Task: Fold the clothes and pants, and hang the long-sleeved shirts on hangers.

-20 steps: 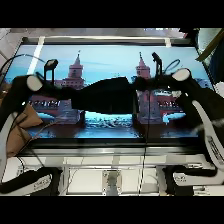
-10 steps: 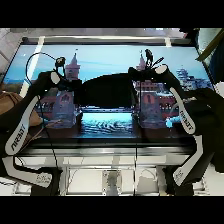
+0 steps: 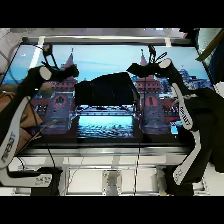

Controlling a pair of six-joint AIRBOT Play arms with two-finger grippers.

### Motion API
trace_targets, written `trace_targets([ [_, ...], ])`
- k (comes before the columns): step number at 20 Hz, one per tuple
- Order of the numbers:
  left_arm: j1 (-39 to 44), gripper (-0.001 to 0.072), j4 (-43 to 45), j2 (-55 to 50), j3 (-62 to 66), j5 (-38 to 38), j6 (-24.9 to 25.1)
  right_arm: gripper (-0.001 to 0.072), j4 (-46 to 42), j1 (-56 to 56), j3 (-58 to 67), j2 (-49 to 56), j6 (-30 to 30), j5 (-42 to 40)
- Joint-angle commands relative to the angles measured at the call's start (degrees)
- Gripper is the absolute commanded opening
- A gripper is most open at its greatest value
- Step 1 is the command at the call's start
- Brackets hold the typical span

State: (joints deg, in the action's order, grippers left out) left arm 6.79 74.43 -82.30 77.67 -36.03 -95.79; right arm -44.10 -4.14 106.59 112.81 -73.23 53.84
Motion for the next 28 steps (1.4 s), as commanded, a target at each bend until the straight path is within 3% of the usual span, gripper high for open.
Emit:
trace_targets([
  [1, -0.5, 0.0698, 1.7, 7.7, 0.0, -1.9, 4.3, 0.0473, -12.1, 3.9, 3.6, 0.2, -6.5, 11.9],
  [2, -0.5, 0.0698, 2.1, 9.5, 0.0, -2.6, 6.3, 0.0488, -13.1, 5.4, 3.6, 0.5, -10.0, 12.9],
  [5, -0.5, 0.0698, 2.1, 13.1, 0.0, -2.8, 9.5, 0.0489, -1.7, 10.8, 3.6, 4.2, -7.6, 18.5],
  [6, -0.5, 0.0698, 2.1, 13.5, 0.0, -2.8, 9.7, 0.0509, 0.6, 11.9, 3.6, 5.6, -6.3, 18.8],
  [7, -0.5, 0.0698, 2.1, 13.6, 0.0, -2.8, 9.7, 0.0572, 1.0, 12.1, 3.6, 6.6, -5.9, 18.5],
  [10, -0.5, 0.0698, 2.1, 13.4, 0.0, -2.8, 9.7, 0.0634, 1.0, 11.0, 3.6, 9.1, -5.1, 16.3],
  [23, -0.5, 0.0697, 2.1, 13.4, 0.0, -7.4, 9.7, 0.0594, 3.4, -1.2, 3.8, 13.9, -5.6, 14.2],
  [25, -0.5, 0.0697, 2.1, 13.4, 0.0, -7.4, 9.7, 0.0466, 3.6, -2.4, 5.4, 13.9, -5.6, 15.4],
  [26, -0.5, 0.0696, 2.1, 13.4, 0.0, -7.7, 9.7, 0.0303, 3.7, -2.6, 7.1, 13.9, -5.6, 16.3],
  [27, -0.5, 0.0696, 2.1, 13.4, 0.0, -8.3, 9.7, 0.0027, 3.7, -2.6, 9.6, 13.9, -5.6, 17.7],
  [28, -0.5, 0.0696, 2.1, 13.6, 0.0, -9.1, 9.7, 0.0011, 3.7, -2.3, 12.0, 13.5, -5.7, 18.8],
])
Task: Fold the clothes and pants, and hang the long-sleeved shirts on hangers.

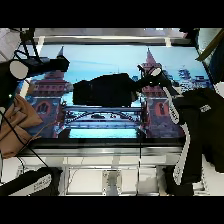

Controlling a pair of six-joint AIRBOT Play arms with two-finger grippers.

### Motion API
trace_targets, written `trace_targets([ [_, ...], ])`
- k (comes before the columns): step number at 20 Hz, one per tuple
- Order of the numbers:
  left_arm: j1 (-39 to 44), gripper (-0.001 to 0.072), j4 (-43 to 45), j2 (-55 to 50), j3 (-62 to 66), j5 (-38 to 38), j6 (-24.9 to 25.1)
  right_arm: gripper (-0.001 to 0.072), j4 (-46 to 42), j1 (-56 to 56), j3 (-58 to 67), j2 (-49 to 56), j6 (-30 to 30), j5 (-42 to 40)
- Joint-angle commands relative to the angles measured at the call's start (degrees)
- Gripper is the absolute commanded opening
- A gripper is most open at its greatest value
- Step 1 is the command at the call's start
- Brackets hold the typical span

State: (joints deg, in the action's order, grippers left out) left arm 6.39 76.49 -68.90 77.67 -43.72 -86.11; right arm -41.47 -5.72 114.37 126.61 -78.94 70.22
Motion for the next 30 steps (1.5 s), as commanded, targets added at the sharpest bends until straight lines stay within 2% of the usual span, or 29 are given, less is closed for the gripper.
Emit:
trace_targets([
  [1, -0.1, 0.0696, 0.0, 0.4, 0.0, -2.0, 0.0, 0.0012, 0.9, -0.1, 6.0, -1.6, -0.1, 2.7],
  [4, -0.1, 0.0696, 0.0, 2.6, 0.0, -3.8, 0.0, 0.0011, -2.0, 3.9, 6.2, -8.9, -0.9, 4.3],
  [10, -0.1, 0.0696, 0.0, 11.6, 0.0, -4.6, 0.0, 0.0011, -11.8, 18.6, 6.2, -27.1, -4.6, 17.5],
  [16, -0.1, 0.0696, 0.0, 18.0, 0.0, -4.6, 0.0, 0.0011, -17.4, 39.5, 6.2, -42.9, -6.1, 24.3],
  [21, -0.1, 0.0696, 0.0, 18.7, 0.0, -5.7, 0.0, 0.001, -18.9, 61.9, 4.9, -49.6, -6.1, 31.1],
  [24, -0.1, 0.0697, 0.0, 18.7, 0.0, -5.9, 0.0, 0.001, -20.3, 73.3, -2.0, -52.7, -6.1, 32.8],
  [26, -0.1, 0.0697, 0.0, 18.7, 0.0, -6.1, 0.0, 0.001, -25.1, 78.4, -8.5, -54.8, -6.2, 32.7],
  [30, -0.1, 0.0696, 0.0, 18.7, 0.0, -8.3, 0.0, 0.001, -29.1, 82.9, -23.4, -59.1, -7.4, 25.4],
])
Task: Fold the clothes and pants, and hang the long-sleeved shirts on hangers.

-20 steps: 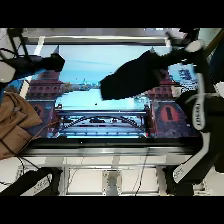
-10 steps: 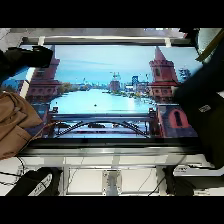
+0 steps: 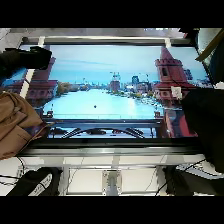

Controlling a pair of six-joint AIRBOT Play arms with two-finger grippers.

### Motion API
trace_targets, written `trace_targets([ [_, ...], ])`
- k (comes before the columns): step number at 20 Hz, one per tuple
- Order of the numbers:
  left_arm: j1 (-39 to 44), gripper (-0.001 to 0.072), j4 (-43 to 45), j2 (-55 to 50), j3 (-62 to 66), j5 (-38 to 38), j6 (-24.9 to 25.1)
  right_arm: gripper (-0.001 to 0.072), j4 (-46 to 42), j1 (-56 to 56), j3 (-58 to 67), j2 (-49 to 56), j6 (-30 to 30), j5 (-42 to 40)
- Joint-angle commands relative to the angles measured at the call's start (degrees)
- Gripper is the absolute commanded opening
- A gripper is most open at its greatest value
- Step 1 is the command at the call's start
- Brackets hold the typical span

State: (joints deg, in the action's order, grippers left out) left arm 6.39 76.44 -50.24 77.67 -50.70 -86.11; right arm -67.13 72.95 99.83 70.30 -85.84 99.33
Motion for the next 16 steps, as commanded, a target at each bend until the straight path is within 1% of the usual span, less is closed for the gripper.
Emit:
trace_targets([
  [1, -0.1, 0.0696, 0.0, 0.1, 0.0, -1.5, 0.0, 0.0011, -3.8, 4.2, -12.0, -3.0, -0.5, -4.0],
  [3, -0.1, 0.0697, 0.0, 0.0, 0.0, -1.4, 0.0, 0.0012, -3.7, 4.2, -16.2, -3.0, -0.5, -4.0],
  [4, -0.1, 0.0697, 0.0, 0.0, 0.0, -1.5, 0.0, 0.0066, -3.6, 4.2, -17.5, -3.0, -0.5, -3.7],
  [5, -0.1, 0.0696, 0.0, 0.0, 0.0, -1.5, 0.0, 0.0239, -3.6, 4.2, -17.6, -3.0, -0.8, -2.9],
  [6, -0.1, 0.0697, 0.0, 0.0, 0.0, -1.5, 0.0, 0.0438, -3.5, 4.2, -17.2, -3.1, -2.8, -2.6],
  [7, -0.1, 0.0697, 0.0, 0.0, 0.0, -1.5, 0.0, 0.0531, -3.0, 4.2, -16.0, -3.1, -5.2, -2.4],
  [9, -0.1, 0.0697, 0.0, 0.0, 0.0, -1.7, 0.0, 0.0527, 1.6, 4.2, -11.5, -3.1, -6.3, -2.4],
  [10, -0.1, 0.0697, 0.0, 0.0, 0.0, -2.2, 0.0, 0.0524, 5.6, 4.2, -8.9, -3.3, -6.3, -2.9],
  [11, -0.1, 0.0697, 0.0, 0.0, 0.0, -3.0, 0.0, 0.0517, 11.5, 4.2, -6.9, -3.8, -6.3, -3.3],
  [12, -0.1, 0.0697, -0.1, 0.0, 0.0, -4.4, 0.0, 0.0451, 20.3, 4.0, -5.8, -4.7, -6.3, -4.2],
  [13, -0.1, 0.0697, -0.2, 0.0, 0.0, -6.1, 0.0, 0.0319, 28.6, 3.0, -5.7, -6.0, -5.8, -5.6],
  [14, -0.1, 0.0697, -0.2, 0.0, 0.0, -7.1, 0.0, 0.0125, 36.0, 0.7, -5.7, -7.3, -3.4, -6.3],
  [15, -0.1, 0.0697, -0.2, 0.0, 0.0, -7.6, 0.0, 0.0015, 41.2, -3.0, -5.7, -8.6, -0.1, -6.4],
  [16, -0.1, 0.0697, -0.2, 0.0, 0.0, -7.6, 0.0, 0.0012, 44.1, -7.5, -5.7, -9.7, 2.1, -6.3],
])
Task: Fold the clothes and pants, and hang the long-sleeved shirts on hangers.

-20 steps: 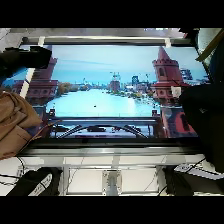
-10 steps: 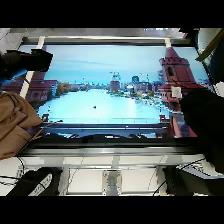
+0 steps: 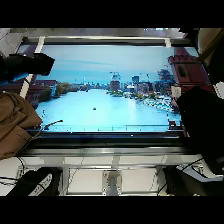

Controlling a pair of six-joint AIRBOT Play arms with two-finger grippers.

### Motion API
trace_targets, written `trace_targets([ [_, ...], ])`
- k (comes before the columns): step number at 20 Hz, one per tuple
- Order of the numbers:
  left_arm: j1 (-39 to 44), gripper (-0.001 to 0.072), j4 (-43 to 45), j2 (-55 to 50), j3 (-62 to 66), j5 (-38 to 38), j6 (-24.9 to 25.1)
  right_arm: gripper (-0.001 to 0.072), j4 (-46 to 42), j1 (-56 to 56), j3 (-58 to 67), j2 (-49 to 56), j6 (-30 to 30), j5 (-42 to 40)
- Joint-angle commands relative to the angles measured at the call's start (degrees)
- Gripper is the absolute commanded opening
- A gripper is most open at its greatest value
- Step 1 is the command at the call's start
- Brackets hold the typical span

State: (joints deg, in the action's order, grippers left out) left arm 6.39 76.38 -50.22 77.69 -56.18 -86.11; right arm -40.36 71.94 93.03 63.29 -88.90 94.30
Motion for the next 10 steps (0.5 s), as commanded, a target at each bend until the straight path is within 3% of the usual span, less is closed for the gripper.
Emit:
trace_targets([
  [1, -0.1, 0.0697, -0.1, 0.0, 0.0, -2.1, 0.0, 0.0012, 18.1, -12.4, 1.1, -3.9, 7.1, -1.2],
  [4, -0.1, 0.0697, -0.1, 0.0, 0.0, -2.1, 0.0, 0.0012, 11.8, -31.5, 1.1, -6.3, 12.2, -1.2],
  [10, -0.1, 0.0697, -0.1, 0.0, 0.0, -2.1, 0.0, 0.0012, -14.1, -56.4, 1.1, -6.7, 12.1, 4.6],
])
